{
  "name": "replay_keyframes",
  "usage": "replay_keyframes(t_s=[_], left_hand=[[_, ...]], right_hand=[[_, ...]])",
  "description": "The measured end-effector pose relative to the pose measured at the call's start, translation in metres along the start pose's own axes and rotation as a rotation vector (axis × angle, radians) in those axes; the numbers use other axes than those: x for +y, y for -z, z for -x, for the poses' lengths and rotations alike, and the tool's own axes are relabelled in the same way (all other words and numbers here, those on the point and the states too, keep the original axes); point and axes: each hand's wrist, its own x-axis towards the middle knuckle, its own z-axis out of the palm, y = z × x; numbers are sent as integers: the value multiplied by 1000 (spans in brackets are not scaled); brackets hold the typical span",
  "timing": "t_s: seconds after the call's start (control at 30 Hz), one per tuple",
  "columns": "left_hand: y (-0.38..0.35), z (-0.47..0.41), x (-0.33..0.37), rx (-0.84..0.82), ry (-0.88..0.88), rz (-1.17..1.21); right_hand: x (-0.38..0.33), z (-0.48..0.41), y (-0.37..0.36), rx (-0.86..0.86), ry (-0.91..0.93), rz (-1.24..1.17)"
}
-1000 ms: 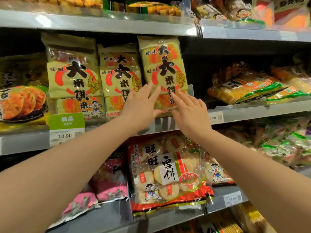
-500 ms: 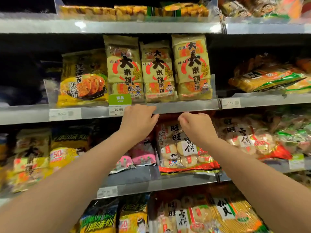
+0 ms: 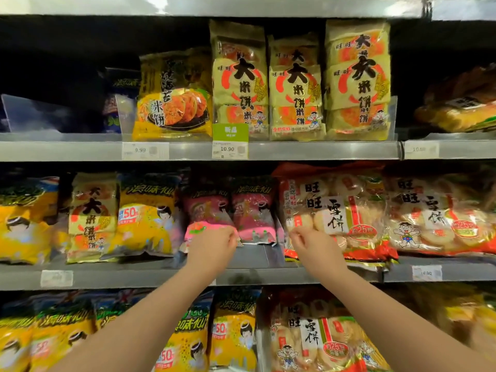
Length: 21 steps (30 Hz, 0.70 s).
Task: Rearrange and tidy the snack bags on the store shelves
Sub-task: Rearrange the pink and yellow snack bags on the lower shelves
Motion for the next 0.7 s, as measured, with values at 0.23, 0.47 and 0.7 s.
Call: replay_keyframes(t_s=[0.23,0.47,0.7], left_hand=[[-65,-38,-49,29,113,46],[-107,-57,-106,-21,283,74],[-75,-67,-131,242,218,138]], right_hand=[[-16,-51,-72,-106,37,-114],[-31,-89,-148,-199,50,-144],[-62,-122,-188,-109,39,-213]])
